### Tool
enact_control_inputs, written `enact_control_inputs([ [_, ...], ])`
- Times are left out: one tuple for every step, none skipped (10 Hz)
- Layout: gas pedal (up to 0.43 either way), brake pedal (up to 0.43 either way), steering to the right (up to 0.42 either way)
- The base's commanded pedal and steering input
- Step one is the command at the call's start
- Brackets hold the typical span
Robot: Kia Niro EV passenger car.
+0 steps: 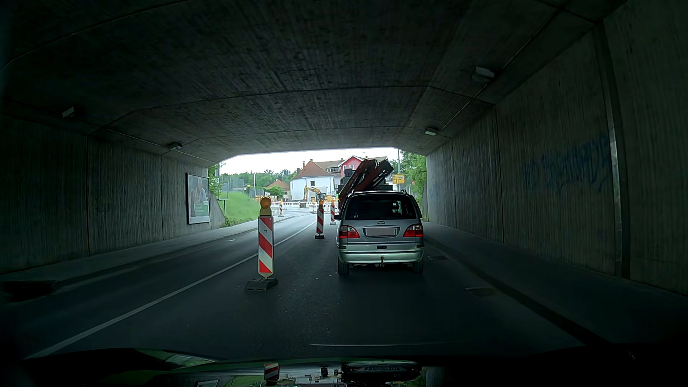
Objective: Follow the waypoints while adhering to traffic rules and regulations
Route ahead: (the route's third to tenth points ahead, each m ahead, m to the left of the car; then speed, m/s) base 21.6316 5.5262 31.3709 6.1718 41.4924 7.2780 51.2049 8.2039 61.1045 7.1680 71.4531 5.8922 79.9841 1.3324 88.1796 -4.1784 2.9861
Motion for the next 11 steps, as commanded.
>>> enact_control_inputs([
  [0.000,0.006,-0.011],
  [0.000,0.012,-0.011],
  [0.000,0.012,-0.011],
  [0.000,0.012,-0.011],
  [0.000,0.018,-0.011],
  [0.000,0.018,-0.011],
  [0.000,0.018,-0.011],
  [0.000,0.024,-0.012],
  [0.000,0.024,-0.011],
  [0.000,0.024,-0.011],
  [0.000,0.024,-0.011],
])
